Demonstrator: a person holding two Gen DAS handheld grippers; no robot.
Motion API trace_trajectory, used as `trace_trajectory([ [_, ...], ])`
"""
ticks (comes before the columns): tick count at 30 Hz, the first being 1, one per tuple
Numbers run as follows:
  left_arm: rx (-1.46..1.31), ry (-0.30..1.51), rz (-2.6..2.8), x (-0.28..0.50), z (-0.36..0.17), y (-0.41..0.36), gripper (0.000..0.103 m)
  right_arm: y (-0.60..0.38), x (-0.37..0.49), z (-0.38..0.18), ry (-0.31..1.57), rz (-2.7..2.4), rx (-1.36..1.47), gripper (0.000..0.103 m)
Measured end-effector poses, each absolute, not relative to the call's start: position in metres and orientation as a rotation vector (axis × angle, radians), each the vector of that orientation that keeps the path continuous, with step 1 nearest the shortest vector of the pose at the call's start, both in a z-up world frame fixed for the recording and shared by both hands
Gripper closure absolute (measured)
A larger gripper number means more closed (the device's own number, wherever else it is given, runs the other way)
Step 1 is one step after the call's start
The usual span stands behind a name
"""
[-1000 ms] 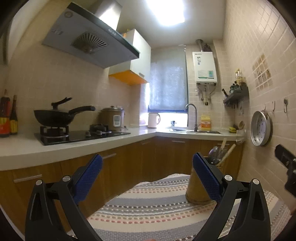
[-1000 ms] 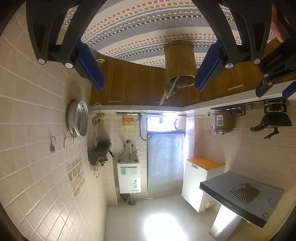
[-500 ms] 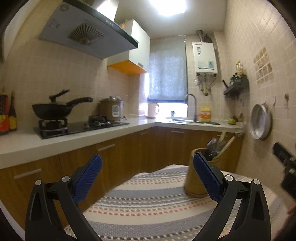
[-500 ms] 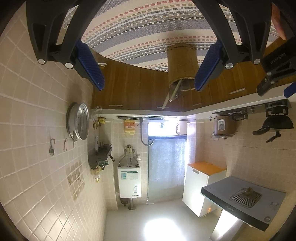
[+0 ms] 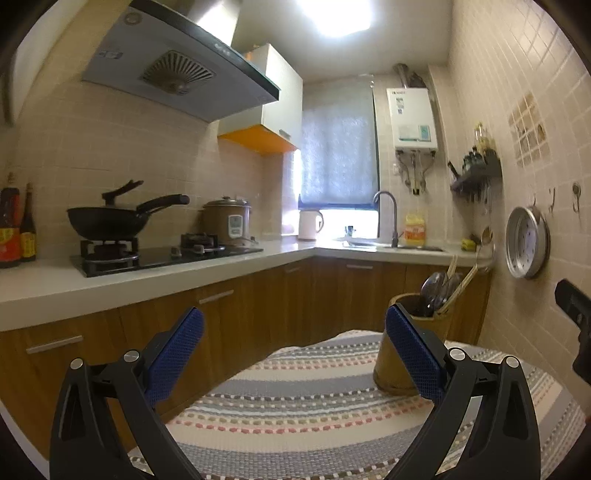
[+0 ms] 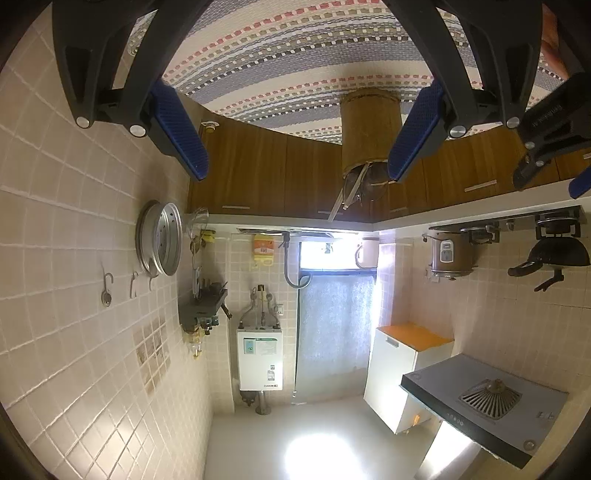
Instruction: Organize utensils
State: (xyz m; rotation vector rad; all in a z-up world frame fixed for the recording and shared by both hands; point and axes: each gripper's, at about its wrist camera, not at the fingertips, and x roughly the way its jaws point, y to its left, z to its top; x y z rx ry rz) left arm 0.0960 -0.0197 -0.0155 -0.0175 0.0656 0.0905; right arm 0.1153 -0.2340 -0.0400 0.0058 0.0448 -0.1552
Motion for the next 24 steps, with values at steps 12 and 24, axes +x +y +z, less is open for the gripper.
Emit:
trace_trajectory([
  [12,-0.014,0.062,0.092,0.0952,-0.0137,-0.0209,0.008,-0.2356,0.1152,-0.0408,0.047,-0.163,0.008,0.010],
  [24,-0.012,0.056,0.084,0.0932,-0.0130,-0.0227,0.008,-0.2373,0.1180,-0.0431,0.060,-0.170,0.004,0.010],
])
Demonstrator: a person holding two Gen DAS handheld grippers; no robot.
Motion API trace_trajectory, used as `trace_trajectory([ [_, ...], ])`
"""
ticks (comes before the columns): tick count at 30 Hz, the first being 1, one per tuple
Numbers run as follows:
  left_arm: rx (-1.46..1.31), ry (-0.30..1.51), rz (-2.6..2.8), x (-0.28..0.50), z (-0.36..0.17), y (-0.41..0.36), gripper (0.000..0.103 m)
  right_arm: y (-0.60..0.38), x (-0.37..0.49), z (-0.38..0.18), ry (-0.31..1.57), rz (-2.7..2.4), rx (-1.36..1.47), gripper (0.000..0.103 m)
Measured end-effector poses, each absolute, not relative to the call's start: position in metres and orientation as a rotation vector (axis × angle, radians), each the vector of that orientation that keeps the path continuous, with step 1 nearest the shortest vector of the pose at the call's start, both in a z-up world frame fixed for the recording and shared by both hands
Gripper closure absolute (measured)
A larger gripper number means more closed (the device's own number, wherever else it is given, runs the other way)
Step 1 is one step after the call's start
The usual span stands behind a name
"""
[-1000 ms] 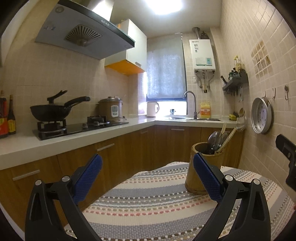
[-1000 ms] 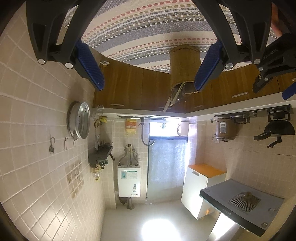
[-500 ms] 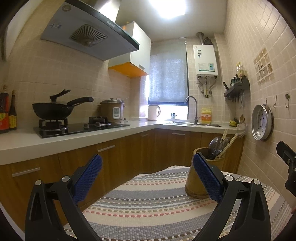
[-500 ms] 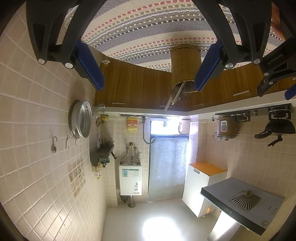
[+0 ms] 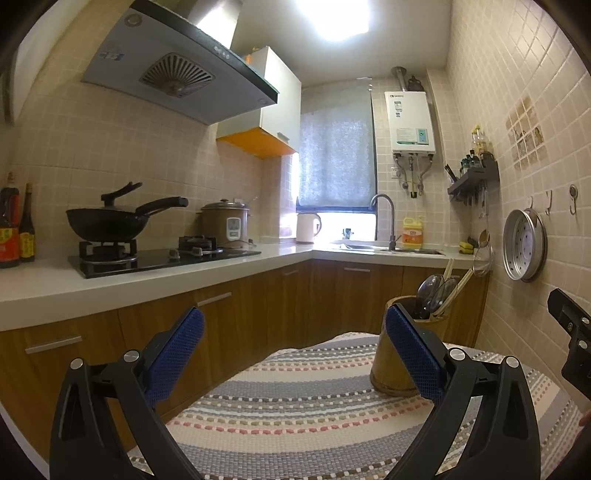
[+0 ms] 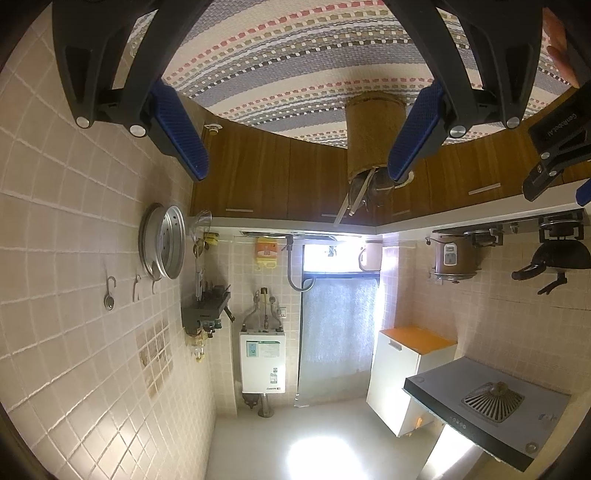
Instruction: Organize utensils
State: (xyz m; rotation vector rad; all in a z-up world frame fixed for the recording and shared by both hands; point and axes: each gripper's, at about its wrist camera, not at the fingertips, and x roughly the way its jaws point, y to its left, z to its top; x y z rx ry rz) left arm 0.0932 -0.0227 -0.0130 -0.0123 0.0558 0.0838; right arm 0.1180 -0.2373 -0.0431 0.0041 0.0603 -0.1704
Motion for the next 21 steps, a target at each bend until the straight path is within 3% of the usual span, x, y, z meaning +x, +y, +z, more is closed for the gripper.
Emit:
trace_trajectory([
  [21,-0.009,0.046,0.086,0.0892,-0.0118,-0.0221,0.008,-0.2385,0.1196,-0.0448,0.071,-0.154,0.000,0.009],
])
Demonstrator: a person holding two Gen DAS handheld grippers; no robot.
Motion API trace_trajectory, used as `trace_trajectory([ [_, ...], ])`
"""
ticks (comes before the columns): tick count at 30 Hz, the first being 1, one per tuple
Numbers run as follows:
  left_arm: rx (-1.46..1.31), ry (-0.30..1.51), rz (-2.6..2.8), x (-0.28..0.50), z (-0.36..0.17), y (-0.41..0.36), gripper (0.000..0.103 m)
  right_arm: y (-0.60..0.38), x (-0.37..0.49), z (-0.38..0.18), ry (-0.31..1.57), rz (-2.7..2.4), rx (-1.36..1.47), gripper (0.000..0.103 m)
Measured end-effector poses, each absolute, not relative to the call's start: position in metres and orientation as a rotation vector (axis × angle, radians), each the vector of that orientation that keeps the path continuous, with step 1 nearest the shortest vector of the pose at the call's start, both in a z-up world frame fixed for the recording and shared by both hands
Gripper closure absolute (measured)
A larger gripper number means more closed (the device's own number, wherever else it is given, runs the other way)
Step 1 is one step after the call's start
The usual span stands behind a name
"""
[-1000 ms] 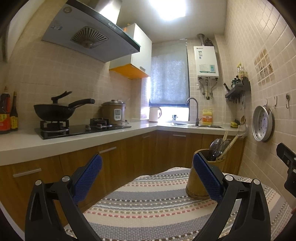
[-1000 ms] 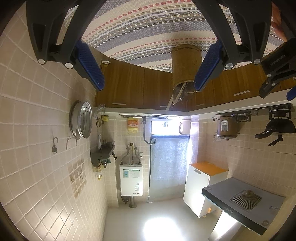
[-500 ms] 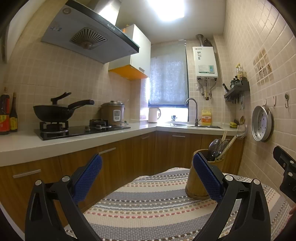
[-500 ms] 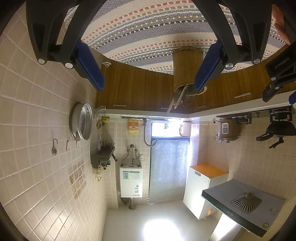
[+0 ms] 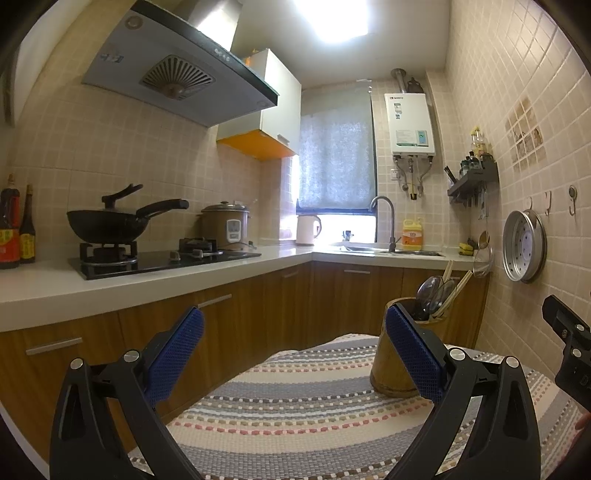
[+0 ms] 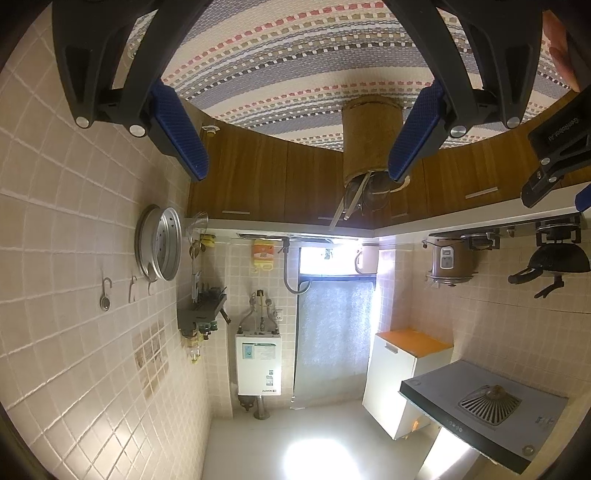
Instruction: Organize utensils
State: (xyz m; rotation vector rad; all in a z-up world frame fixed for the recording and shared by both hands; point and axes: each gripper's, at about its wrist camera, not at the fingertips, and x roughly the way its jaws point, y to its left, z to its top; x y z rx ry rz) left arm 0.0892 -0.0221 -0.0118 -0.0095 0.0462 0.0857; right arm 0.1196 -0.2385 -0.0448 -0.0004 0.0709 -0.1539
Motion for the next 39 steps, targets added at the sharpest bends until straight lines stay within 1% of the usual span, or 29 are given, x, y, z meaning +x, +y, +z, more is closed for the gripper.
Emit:
trace_trajectory([
  [39,0.004,0.066,0.042,0.0932,-0.0155,-0.0199,0.008,-0.2446,0.1183,-0.0469,0.074,-0.148,0.020,0.009],
])
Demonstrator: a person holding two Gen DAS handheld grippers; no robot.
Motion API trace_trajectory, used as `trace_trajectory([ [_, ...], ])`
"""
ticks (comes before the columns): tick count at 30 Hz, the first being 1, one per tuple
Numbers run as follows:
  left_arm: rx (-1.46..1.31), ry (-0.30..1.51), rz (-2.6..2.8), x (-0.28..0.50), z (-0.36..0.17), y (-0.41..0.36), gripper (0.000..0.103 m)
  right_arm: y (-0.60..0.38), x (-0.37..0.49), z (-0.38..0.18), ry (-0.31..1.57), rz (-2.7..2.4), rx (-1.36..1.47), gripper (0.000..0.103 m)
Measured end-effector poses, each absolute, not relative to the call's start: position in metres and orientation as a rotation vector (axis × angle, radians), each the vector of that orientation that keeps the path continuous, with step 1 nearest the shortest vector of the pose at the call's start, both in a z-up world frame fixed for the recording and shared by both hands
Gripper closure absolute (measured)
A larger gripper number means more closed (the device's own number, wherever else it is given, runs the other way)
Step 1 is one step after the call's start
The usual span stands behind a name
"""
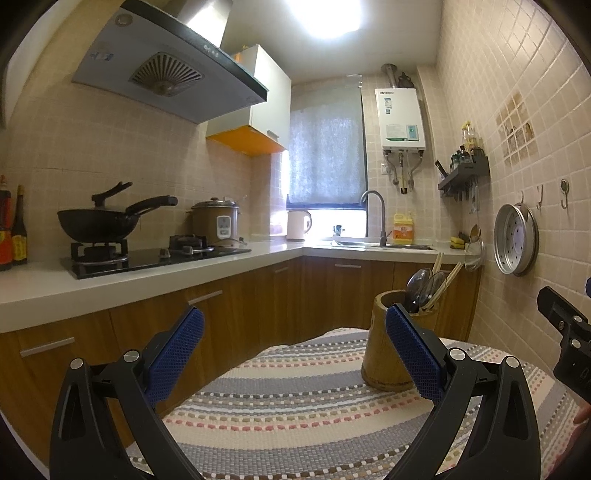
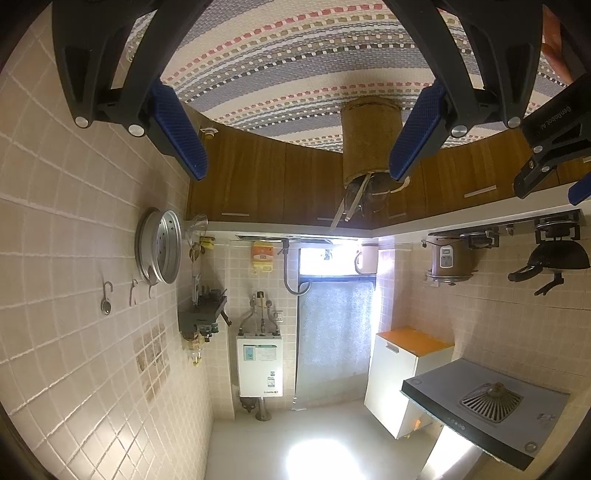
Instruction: Organize utensils
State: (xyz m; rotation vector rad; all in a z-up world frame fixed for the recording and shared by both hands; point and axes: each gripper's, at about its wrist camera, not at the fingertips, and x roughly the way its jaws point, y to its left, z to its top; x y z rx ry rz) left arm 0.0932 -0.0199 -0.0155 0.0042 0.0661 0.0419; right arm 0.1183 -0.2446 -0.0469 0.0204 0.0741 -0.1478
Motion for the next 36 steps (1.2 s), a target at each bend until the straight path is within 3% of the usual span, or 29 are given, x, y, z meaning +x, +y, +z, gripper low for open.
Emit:
trace_trajectory([
  [36,0.014,0.112,0.048,0.098,-0.020,-0.026,0.007,-0.256,0.119,-0.049,0.096,-0.171,0.063,0.009],
])
